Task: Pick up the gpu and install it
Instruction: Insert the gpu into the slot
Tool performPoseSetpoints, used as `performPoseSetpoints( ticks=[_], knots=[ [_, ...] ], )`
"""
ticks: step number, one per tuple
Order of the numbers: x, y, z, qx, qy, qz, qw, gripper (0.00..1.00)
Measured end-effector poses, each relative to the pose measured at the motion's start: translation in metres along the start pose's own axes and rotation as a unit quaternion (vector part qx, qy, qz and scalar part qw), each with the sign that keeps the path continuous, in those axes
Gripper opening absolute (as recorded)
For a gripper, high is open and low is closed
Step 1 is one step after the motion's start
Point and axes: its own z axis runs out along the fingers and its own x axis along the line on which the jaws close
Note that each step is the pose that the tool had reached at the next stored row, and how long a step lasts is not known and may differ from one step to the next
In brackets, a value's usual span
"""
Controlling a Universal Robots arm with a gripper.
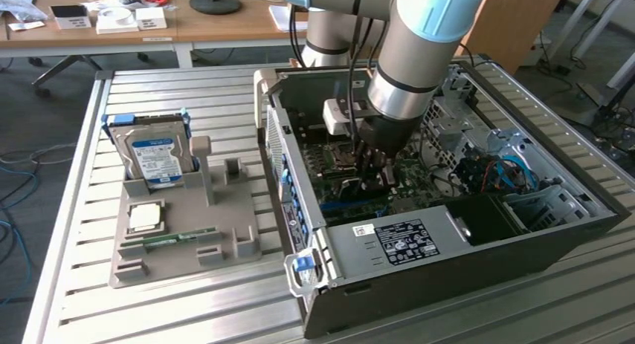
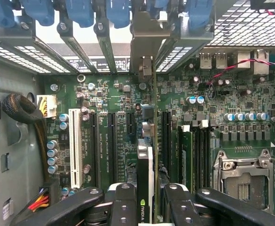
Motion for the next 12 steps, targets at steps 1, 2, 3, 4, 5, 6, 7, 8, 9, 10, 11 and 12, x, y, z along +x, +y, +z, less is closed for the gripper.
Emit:
performPoseSetpoints(
  ticks=[1,2,3,4,5,6,7,8,9,10,11,12],
  knots=[
    [0.0000,0.0000,0.0002,0.0001,-0.0001,0.000,1.0000,0.27],
    [-0.0001,0.0001,0.0002,0.0002,-0.0002,0.000,1.0000,0.27],
    [0.0000,0.0002,0.0003,0.0002,-0.0002,0.000,1.0000,0.27],
    [0.0000,0.0004,0.0007,0.0003,-0.0002,0.000,1.0000,0.27],
    [0.0000,0.0005,0.0008,0.0003,-0.0001,0.000,1.0000,0.27],
    [0.0001,0.0005,0.0009,0.0003,0.0000,0.000,1.0000,0.27],
    [0.0000,0.0006,0.0011,0.0003,-0.0004,0.000,1.0000,0.27],
    [-0.0001,0.0006,0.0017,0.0006,-0.0008,0.000,1.0000,0.27],
    [-0.0001,0.0006,0.0016,0.0006,-0.0007,0.000,1.0000,0.27],
    [0.0000,0.0006,0.0015,0.0005,-0.0005,0.000,1.0000,0.27],
    [0.0000,0.0006,0.0012,0.0005,-0.0003,0.000,1.0000,0.27],
    [0.0000,0.0006,0.0012,0.0005,-0.0002,0.000,1.0000,0.27]
  ],
)
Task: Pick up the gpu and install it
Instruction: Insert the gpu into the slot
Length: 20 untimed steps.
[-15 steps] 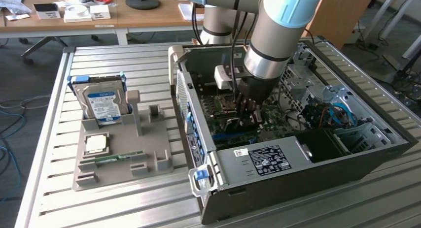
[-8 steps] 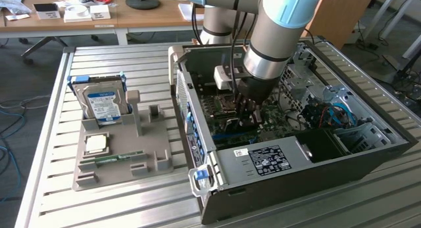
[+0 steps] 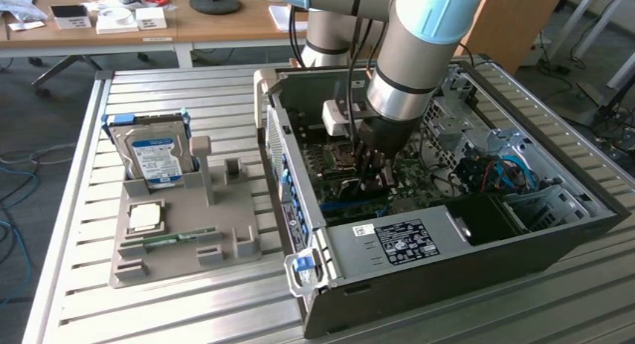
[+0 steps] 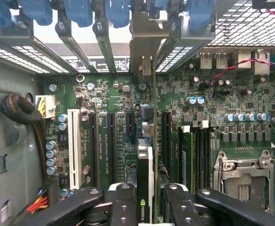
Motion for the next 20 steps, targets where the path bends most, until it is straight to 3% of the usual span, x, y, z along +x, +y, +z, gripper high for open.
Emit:
performPoseSetpoints(
  ticks=[20],
  knots=[
    [0.0003,0.0029,0.0025,0.0007,0.0000,0.000,1.0000,0.27]
  ],
)
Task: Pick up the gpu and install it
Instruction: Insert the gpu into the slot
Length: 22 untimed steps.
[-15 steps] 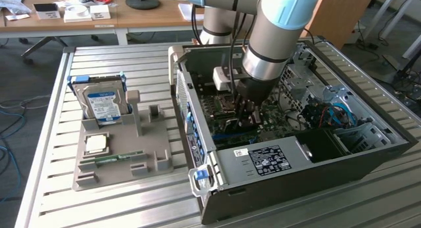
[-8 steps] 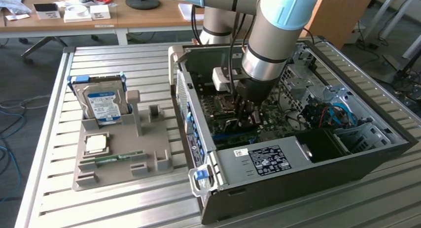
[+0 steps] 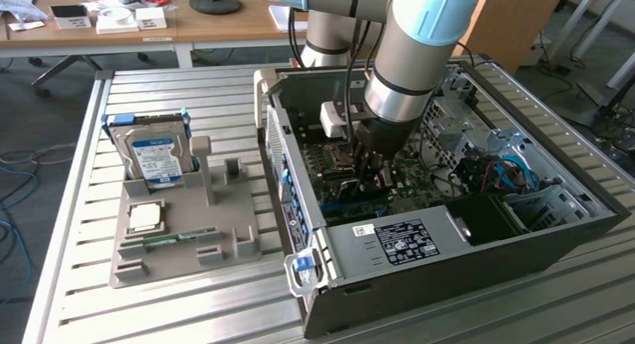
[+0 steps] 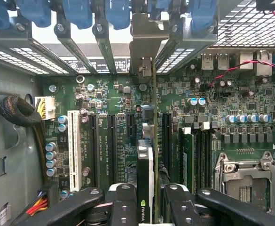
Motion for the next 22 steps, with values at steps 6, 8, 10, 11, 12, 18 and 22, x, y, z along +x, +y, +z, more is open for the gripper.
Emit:
performPoseSetpoints(
  ticks=[6,8,10,11,12,18,22],
  knots=[
    [0.000,0.0001,0.0001,0.0000,-0.0001,0.000,1.0000,0.34],
    [0.000,0.0000,0.0000,0.0000,0.0000,0.000,1.0000,0.34],
    [0.000,0.0001,-0.0008,-0.0001,0.0001,0.000,1.0000,0.34],
    [0.000,0.0001,-0.0023,0.0000,0.0000,0.000,1.0000,0.34],
    [0.000,0.0002,-0.0041,0.0000,0.0000,0.000,1.0000,0.34],
    [-0.001,0.0005,-0.0116,0.0000,0.0000,0.000,1.0000,0.34],
    [-0.001,0.0005,-0.0117,0.0000,0.0000,0.000,1.0000,0.34]
  ],
)
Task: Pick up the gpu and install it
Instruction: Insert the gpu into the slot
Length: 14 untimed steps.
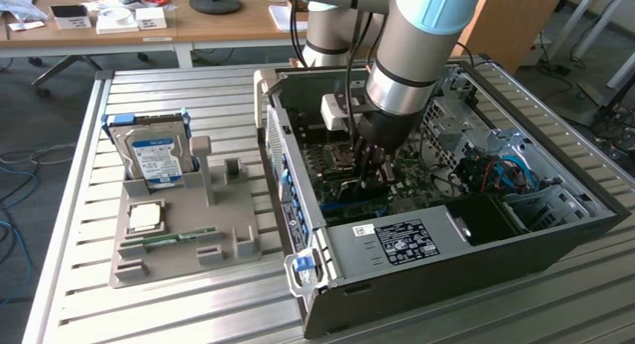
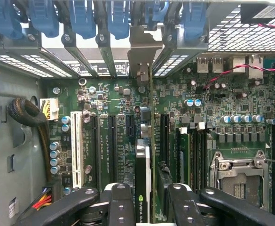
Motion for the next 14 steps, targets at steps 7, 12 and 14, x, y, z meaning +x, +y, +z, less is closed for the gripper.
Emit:
performPoseSetpoints(
  ticks=[7,12,14],
  knots=[
    [-0.0008,0.0000,0.0000,0.0000,0.0001,0.000,1.0000,0.34],
    [-0.0008,0.0000,0.0001,0.0000,0.0000,0.000,1.0000,0.34],
    [-0.0008,0.0000,0.0001,0.0000,0.0000,0.000,1.0000,0.34]
  ],
)
